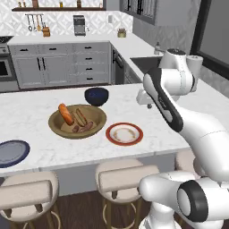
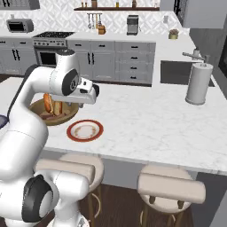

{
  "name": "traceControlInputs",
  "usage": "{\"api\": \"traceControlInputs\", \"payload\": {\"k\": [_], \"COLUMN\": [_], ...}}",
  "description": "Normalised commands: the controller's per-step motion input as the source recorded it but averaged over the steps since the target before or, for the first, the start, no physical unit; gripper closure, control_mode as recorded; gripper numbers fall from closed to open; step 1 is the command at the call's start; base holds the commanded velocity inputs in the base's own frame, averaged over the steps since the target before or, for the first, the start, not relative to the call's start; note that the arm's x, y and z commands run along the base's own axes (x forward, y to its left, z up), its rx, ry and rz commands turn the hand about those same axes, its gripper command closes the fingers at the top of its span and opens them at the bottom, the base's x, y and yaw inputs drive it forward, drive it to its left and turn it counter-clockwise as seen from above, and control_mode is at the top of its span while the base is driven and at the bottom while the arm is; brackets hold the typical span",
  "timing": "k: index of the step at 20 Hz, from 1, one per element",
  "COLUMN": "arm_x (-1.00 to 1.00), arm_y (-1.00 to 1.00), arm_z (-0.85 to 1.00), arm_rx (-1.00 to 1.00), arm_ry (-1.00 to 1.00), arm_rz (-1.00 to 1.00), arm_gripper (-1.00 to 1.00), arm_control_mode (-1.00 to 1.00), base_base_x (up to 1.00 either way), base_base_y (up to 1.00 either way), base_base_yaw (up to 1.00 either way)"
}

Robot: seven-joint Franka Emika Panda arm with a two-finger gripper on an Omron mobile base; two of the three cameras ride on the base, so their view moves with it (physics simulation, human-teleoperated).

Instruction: Place one bun and one sausage from the bowl on each plate.

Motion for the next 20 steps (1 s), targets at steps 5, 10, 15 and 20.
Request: {"api": "traceControlInputs", "payload": {"k": [5, 10, 15, 20], "arm_x": [-0.01, 0.00, 0.00, 0.00], "arm_y": [0.01, 0.00, 0.00, 0.00], "arm_z": [0.00, 0.00, 0.00, 0.00], "arm_rx": [0.00, 0.00, 0.00, 0.00], "arm_ry": [0.00, 0.00, 0.00, 0.00], "arm_rz": [0.00, 0.00, 0.00, 0.00], "arm_gripper": [-1.00, -1.00, -1.00, -1.00], "arm_control_mode": [1.00, 1.00, 1.00, 1.00], "base_base_x": [0.00, 0.00, 0.16, 0.67], "base_base_y": [0.58, 1.00, 0.68, 0.23], "base_base_yaw": [-0.03, -0.02, 0.00, 0.00]}}
